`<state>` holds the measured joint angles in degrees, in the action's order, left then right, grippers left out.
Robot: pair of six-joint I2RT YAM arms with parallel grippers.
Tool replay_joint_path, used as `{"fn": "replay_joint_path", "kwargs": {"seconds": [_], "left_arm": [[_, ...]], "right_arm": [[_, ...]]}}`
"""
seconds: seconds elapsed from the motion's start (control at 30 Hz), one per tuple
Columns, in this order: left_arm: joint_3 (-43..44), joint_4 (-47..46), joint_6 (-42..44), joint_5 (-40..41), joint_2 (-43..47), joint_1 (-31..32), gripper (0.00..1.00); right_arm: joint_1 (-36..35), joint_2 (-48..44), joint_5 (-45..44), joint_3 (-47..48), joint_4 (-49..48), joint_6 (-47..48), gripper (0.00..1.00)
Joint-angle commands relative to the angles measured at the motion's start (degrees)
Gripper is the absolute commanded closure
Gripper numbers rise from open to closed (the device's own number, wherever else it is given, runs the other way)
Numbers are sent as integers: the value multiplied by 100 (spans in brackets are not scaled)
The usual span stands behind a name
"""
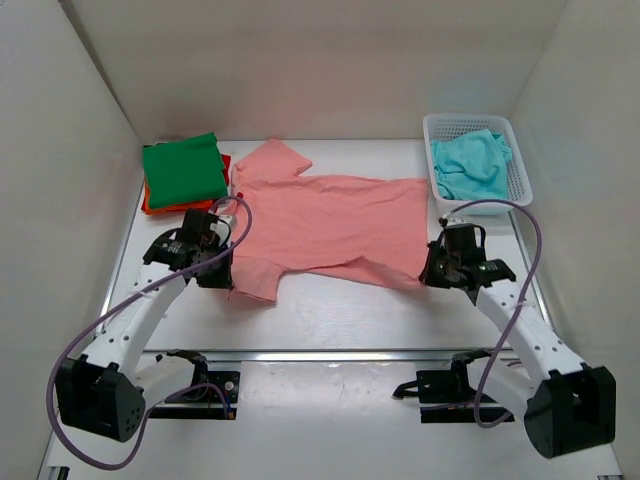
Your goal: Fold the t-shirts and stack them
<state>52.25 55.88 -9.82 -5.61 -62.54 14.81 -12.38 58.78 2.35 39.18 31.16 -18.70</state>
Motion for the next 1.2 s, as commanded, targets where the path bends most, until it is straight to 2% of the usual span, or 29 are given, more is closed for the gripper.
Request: {"fn": "replay_joint_path", "kwargs": {"seconds": [0.0, 0.13, 0.4, 0.63, 0.8, 1.17], "left_arm": [[303, 415, 165, -160, 330, -30, 100], [532, 739, 235, -222, 515, -57, 100], [427, 1022, 306, -362, 884, 92, 100], [523, 487, 288, -212, 455, -188, 100], [787, -172, 122, 182, 252, -593, 100], [427, -832, 33, 297, -100, -786, 100]], "right_arm": [[51, -568, -121, -77, 768, -178, 100], [332, -860, -358, 98, 1059, 67, 100], [1123, -869, 187, 486, 1516, 551, 100], [984, -553, 205, 565, 1551, 815, 100], [1229, -254, 547, 459, 1289, 1114, 100], [1265, 528, 706, 529, 471, 1351, 100]]}}
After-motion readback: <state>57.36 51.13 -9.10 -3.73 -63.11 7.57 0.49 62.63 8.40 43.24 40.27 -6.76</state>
